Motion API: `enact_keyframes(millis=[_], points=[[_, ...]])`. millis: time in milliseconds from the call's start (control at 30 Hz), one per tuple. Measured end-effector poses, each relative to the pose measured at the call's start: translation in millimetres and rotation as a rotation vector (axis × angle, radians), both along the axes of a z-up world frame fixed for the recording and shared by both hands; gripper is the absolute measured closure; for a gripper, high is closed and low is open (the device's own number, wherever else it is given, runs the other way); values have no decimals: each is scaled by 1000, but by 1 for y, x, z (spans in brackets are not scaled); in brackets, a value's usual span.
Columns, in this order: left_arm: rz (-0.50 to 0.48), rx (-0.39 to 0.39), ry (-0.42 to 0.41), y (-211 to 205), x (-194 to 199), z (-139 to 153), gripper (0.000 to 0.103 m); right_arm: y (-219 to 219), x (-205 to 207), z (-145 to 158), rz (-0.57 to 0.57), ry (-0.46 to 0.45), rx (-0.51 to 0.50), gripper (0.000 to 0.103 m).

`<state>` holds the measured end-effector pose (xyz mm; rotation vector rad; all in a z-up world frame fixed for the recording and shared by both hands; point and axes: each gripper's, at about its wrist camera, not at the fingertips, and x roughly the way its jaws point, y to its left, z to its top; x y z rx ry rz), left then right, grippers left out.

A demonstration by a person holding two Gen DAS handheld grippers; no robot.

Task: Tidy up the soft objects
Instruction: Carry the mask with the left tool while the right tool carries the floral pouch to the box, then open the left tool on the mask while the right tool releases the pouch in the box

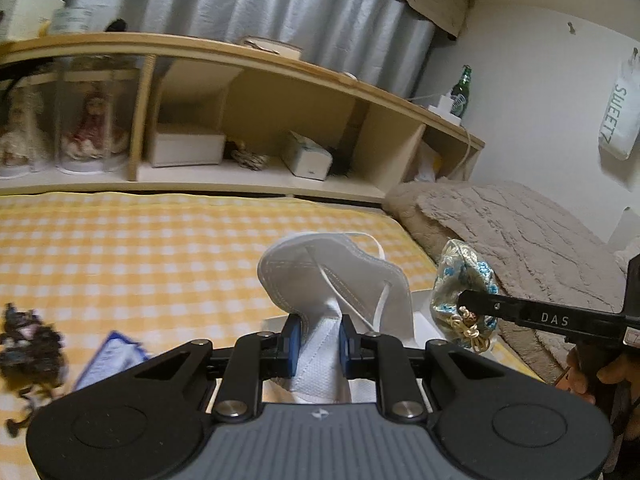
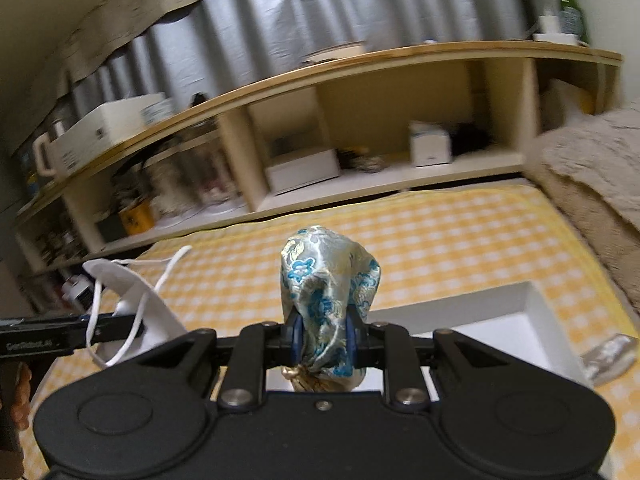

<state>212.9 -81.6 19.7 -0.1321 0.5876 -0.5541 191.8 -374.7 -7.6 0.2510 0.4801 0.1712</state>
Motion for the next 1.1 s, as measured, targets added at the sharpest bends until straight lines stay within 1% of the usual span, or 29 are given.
enact_keyframes(millis=[233,367,500,633,700,867,900,967,1033,1067,1100], points=[[-50,-20,49,-56,23,-11,82,-43,0,-10,-122,8,2,81],[-94,-6,70,-94,35,-22,82,-60,3,-18,-185,24,2,81],[-134,-12,137,-128,49,-44,82,-71,11,-32,-231,72,-21,81],[-138,-27,217,-151,67,-69,82,-85,15,-42,-259,100,-2,81],[-132,-12,250,-160,76,-81,82,-93,18,-46,-276,112,11,81],[-138,48,284,-180,93,-107,81,-101,36,-57,-289,150,23,81],[-141,57,287,-184,96,-110,78,-101,40,-60,-286,159,23,81],[-151,87,287,-191,101,-116,71,-101,49,-69,-279,189,15,81],[-166,136,289,-198,104,-120,58,-102,58,-75,-278,215,-3,81],[-172,164,284,-201,105,-122,54,-104,62,-79,-282,226,-10,81],[-176,194,273,-203,105,-123,48,-105,67,-82,-288,237,-17,81]])
